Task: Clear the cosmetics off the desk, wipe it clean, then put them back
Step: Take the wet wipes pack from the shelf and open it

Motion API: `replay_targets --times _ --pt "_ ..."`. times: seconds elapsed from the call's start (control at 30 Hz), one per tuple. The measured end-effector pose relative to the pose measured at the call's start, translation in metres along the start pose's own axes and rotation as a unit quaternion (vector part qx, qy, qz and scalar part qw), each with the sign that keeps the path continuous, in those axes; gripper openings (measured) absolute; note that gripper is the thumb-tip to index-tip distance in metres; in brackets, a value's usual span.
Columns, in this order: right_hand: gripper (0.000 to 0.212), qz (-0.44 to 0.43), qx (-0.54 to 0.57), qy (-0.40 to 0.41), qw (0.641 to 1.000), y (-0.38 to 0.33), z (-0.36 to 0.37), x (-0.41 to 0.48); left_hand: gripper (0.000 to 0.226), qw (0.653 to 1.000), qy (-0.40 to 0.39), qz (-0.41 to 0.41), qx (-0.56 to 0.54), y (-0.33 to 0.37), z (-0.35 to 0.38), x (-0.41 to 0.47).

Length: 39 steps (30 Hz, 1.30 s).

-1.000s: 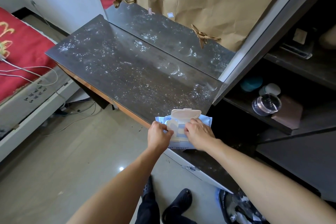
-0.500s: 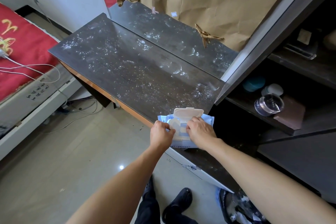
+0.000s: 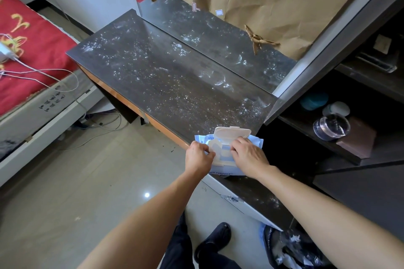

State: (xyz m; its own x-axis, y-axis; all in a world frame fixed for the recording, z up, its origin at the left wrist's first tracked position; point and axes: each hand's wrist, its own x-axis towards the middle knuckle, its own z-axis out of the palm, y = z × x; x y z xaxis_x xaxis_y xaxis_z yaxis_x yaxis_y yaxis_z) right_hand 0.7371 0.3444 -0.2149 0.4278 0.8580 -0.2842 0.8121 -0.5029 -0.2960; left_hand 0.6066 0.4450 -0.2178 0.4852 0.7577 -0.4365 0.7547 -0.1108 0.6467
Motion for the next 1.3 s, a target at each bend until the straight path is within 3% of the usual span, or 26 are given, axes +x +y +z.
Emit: replay_targets --times 0.13,0.23,0.37,0.47,0.63,0.77,0.87,1.03,1.1,1.17,1.2,1.27,1.3 --pt "0.011 0.014 0.088 -0.003 0.996 0.003 -0.013 -0.001 0.027 1.0 -0.002 -0.004 -0.002 0.0 0.0 0.001" --pt "0.017 0.093 0.239 0.015 0.966 0.002 -0.022 0.002 0.024 1.0 0.001 -0.003 0.001 -0.001 0.0 0.002" --pt "0.02 0.194 0.508 0.083 0.835 0.004 -0.045 0.003 0.023 1.0 0.006 0.001 0.003 0.0 0.0 0.001" --pt "0.02 0.244 0.616 0.149 0.734 0.011 -0.07 -0.001 0.023 0.999 0.024 0.02 0.011 0.002 0.001 -0.004" --pt "0.025 0.288 0.649 0.294 0.639 0.031 -0.105 -0.009 0.017 0.98 0.064 0.168 0.082 0.004 0.009 -0.019" --pt "0.035 0.305 0.666 0.403 0.549 0.056 -0.121 -0.016 0.023 0.927 0.042 0.317 0.197 0.001 0.02 -0.022" --pt "0.036 0.343 0.634 0.381 0.579 0.078 -0.112 -0.027 0.033 0.869 -0.021 0.377 0.319 0.0 0.027 -0.019" --pt "0.016 0.377 0.542 0.2 0.723 0.092 -0.069 -0.044 0.053 0.832 -0.06 0.358 0.419 0.009 0.03 -0.016" --pt "0.022 0.374 0.502 0.142 0.767 0.091 -0.052 -0.045 0.054 0.829 -0.067 0.359 0.423 0.014 0.033 -0.016" --pt "0.026 0.356 0.469 0.101 0.802 0.086 -0.039 -0.045 0.047 0.856 -0.077 0.358 0.364 0.014 0.03 -0.015" --pt "0.028 0.35 0.452 0.083 0.817 0.083 -0.033 -0.044 0.04 0.888 -0.068 0.347 0.292 0.013 0.028 -0.016" --pt "0.029 0.346 0.426 0.056 0.834 0.079 -0.023 -0.04 0.024 0.951 0.03 0.28 0.129 0.009 0.02 -0.015" --pt "0.029 0.347 0.417 0.045 0.839 0.078 -0.019 -0.039 0.023 0.965 0.09 0.237 0.071 0.01 0.013 -0.012"
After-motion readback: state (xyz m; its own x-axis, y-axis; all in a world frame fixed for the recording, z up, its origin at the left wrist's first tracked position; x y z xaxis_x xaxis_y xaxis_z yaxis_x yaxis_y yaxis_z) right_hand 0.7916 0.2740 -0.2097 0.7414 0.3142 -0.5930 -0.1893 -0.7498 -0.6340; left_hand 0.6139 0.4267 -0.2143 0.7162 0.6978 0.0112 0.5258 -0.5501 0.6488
